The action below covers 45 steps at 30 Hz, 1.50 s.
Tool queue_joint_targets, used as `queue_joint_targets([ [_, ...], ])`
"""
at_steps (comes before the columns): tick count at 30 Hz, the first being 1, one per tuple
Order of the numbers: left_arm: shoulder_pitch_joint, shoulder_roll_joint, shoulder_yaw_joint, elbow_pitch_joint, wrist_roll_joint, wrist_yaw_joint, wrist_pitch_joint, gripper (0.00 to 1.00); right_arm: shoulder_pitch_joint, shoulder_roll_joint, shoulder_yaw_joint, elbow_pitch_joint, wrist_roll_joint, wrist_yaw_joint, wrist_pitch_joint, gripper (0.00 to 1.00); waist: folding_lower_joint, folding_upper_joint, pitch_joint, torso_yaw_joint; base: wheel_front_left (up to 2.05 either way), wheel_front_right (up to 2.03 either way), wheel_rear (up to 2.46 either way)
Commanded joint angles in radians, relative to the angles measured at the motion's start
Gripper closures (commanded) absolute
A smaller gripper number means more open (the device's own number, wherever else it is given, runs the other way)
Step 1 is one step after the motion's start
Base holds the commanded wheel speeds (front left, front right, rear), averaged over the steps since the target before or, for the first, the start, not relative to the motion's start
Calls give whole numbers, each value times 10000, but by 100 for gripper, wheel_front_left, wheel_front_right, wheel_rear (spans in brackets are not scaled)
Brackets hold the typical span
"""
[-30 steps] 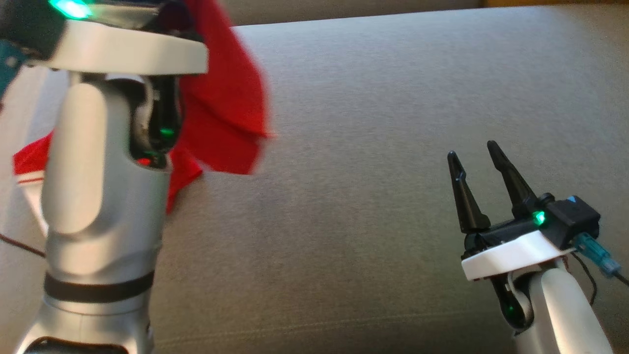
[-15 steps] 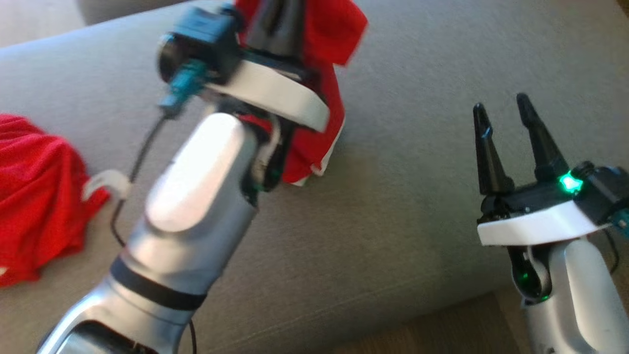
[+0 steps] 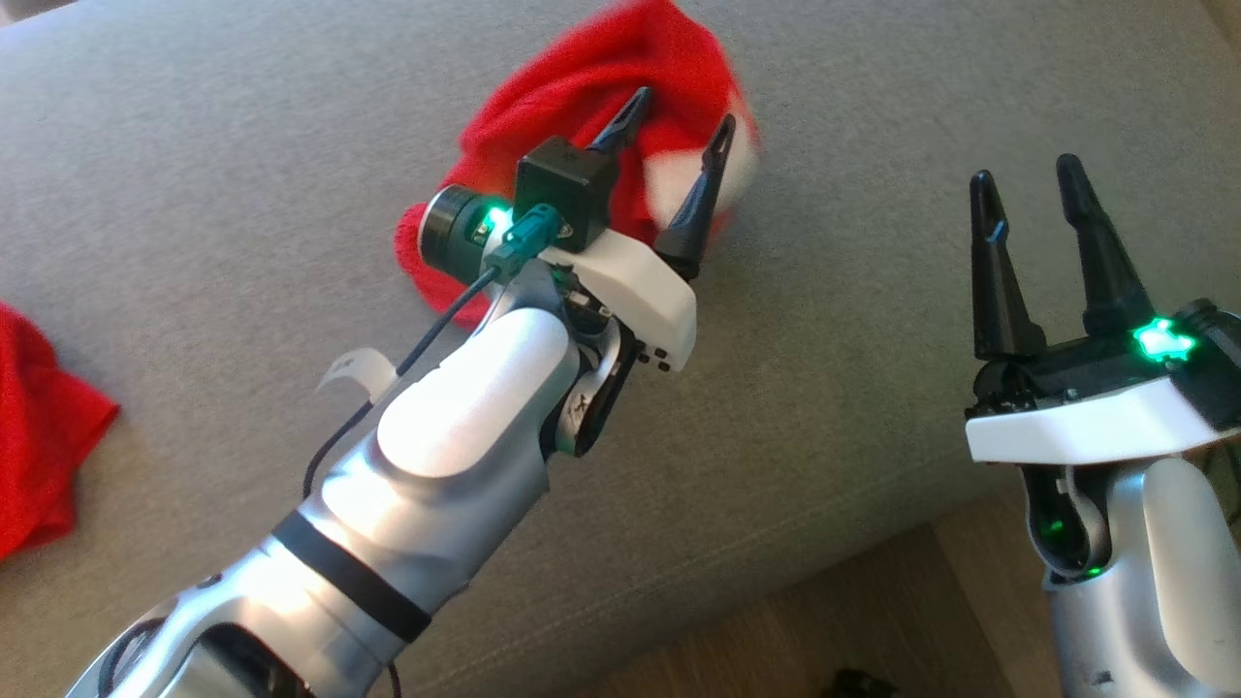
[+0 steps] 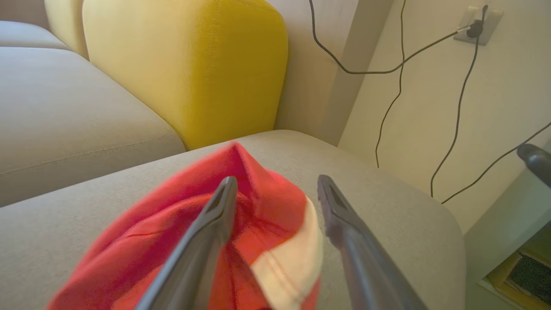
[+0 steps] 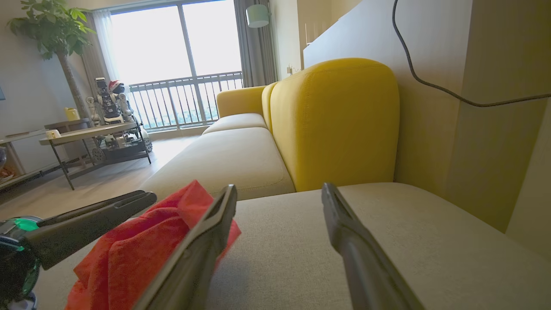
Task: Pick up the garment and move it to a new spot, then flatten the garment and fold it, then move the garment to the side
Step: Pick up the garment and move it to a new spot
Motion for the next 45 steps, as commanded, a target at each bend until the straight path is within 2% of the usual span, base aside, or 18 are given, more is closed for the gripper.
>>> queue_joint_targets([
  [1, -502, 125, 320, -258, -28, 72, -89, 0, -257, -49, 130, -400, 17, -2, -93, 0, -1, 0, -136, 266, 0, 0, 0],
  [6, -396, 124, 895, -677, 293, 176, -90, 0, -146, -49, 97, -368, -217, -2, -93, 0, -1, 0, -477, 926, 0, 0, 0],
  [14, 464, 316, 2411, -1606, 1823, 300, -90, 0, 161, -49, 109, -274, -673, -2, -93, 0, -1, 0, -1184, 1986, 0, 0, 0],
  [20, 2291, 1018, 3694, -2885, 2775, 278, -91, 0, 666, -49, 106, -67, -1093, -2, -93, 0, -1, 0, -1900, 2794, 0, 0, 0],
  [26, 5050, 1643, 4662, -4110, 3524, 284, -91, 0, 1340, -49, 153, 333, -1288, -2, -93, 0, -1, 0, -2649, 3213, 0, 0, 0],
  [30, 6319, 1552, 5282, -4756, 3915, 374, -91, 0, 1685, -49, 176, 532, -1292, -2, -93, 0, -1, 0, -2939, 3282, 0, 0, 0],
  [36, 7856, 856, 6321, -5244, 4133, 362, -91, 0, 2030, -49, 179, 784, -1119, -2, -93, 0, -1, 0, -3099, 3288, 0, 0, 0],
  [45, 8639, 290, 7095, -5121, 4575, -387, -91, 0, 2069, -49, 220, 988, -1066, -2, -93, 0, -1, 0, -3105, 3349, 0, 0, 0],
])
